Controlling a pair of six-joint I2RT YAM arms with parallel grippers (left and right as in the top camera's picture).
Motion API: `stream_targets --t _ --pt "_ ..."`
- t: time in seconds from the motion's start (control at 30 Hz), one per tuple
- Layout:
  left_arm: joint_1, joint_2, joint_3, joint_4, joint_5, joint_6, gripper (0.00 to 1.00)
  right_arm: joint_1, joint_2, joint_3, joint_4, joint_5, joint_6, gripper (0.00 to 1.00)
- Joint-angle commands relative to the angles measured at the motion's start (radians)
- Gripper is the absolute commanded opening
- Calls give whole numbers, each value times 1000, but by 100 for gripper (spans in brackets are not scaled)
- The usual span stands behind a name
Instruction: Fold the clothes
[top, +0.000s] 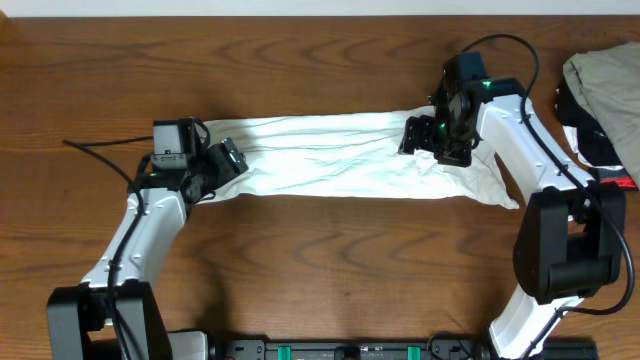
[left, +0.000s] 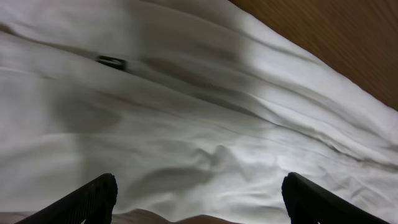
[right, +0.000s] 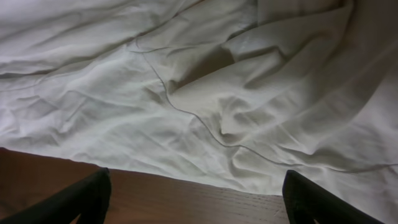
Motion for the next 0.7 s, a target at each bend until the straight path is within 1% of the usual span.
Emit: stream_targets --t 0.0,0.07,0.17,0.43,0.57,0.67 --pt "24 14 -6 -5 -20 -8 87 21 -6 -5 2 4 20 87" --pt "25 29 -6 -5 -19 -9 87 30 -6 -5 5 4 20 87" --pt "21 71 -6 -5 22 -11 87 50 -6 -5 24 4 21 87" --pt "24 188 -6 7 17 0 87 94 -6 -5 36 15 20 88" --pt "30 217 -6 5 5 28 87 95 -6 -5 35 16 13 88" --pt "48 217 -6 -9 -48 30 87 95 -6 -5 35 16 1 88"
